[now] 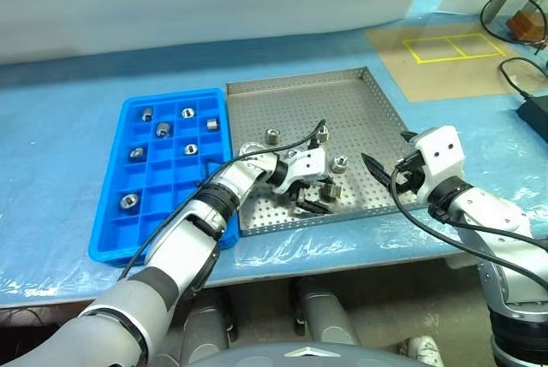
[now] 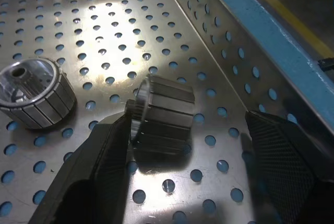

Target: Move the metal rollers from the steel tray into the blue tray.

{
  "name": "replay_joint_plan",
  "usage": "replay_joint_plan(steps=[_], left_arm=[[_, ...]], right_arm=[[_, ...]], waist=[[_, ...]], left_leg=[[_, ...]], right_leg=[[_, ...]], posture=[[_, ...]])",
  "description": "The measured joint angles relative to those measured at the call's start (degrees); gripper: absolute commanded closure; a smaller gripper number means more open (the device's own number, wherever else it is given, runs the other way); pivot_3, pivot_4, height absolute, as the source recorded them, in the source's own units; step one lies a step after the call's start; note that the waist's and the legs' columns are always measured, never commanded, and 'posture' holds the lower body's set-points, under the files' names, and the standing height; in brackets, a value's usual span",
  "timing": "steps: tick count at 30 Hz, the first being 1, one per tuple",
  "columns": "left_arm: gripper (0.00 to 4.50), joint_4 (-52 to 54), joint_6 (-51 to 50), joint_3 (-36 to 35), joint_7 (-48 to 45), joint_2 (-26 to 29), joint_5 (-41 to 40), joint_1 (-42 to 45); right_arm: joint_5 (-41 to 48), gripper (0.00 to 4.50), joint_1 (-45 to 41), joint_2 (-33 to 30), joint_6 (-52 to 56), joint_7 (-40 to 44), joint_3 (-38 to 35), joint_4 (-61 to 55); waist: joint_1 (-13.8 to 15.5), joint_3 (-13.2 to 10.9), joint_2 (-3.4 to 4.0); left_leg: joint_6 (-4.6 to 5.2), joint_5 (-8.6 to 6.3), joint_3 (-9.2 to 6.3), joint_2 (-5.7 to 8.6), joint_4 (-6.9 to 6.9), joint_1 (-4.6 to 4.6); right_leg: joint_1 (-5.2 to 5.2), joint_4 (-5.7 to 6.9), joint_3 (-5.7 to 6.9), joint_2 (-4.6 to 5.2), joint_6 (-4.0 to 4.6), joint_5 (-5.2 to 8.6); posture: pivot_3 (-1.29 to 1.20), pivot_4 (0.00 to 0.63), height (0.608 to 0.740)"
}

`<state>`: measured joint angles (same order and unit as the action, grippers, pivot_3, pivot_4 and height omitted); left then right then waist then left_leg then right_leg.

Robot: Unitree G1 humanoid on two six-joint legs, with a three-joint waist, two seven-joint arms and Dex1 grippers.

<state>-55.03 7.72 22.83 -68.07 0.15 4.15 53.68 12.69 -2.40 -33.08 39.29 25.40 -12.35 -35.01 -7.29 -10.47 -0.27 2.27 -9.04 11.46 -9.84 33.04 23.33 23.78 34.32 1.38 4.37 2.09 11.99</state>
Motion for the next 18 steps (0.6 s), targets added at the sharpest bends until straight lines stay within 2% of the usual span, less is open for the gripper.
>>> replay_joint_plan(steps=[5, 9, 15, 18], left_arm=[[0.82, -4.9, 0.8, -0.9, 3.7, -2.5, 0.9, 1.5], [0.82, -6.4, 1.5, -1.3, 5.2, -3.1, 1.2, 1.8], [0.82, -8.0, 1.9, -2.5, 8.0, -3.9, 1.8, 2.5], [1.44, -8.6, 2.5, -3.0, 9.1, -3.9, 2.1, 2.7]], right_arm=[[-0.2, 0.00, 1.2, -0.3, 0.1, -0.2, -0.4, 0.0], [-0.2, 0.00, 1.4, -0.3, 0.1, -0.6, -0.4, 0.0], [-0.7, 0.00, 2.2, -0.3, 0.1, -1.2, -0.1, -0.1], [-1.3, 0.00, 2.2, -0.3, 0.0, -1.6, 0.7, -0.1]], waist=[[-0.4, 0.0, 0.02], [-1.1, 0.1, 0.11], [-2.1, 0.1, 0.14], [-2.9, 0.1, 0.14]], left_leg=[[0.05, -0.03, -0.03, 0.00, 0.00, 0.01], [0.24, -0.15, -0.10, 0.01, -0.03, -0.09], [0.57, -0.36, -0.06, 0.25, 0.02, -0.03], [0.64, -0.40, -0.06, 0.33, 0.03, 0.00]], right_leg=[[-0.08, -0.15, 0.03, 0.00, -0.03, -0.01], [-0.51, -0.66, 0.15, 0.01, -0.17, -0.10], [-0.62, -0.92, 0.14, 0.25, -0.15, -0.10], [-0.62, -0.93, 0.15, 0.34, -0.15, -0.10]], posture=[[-0.63, 0.150, 0.740], [-0.63, 0.150, 0.740], [-0.63, 0.150, 0.740], [-0.63, 0.150, 0.740]])
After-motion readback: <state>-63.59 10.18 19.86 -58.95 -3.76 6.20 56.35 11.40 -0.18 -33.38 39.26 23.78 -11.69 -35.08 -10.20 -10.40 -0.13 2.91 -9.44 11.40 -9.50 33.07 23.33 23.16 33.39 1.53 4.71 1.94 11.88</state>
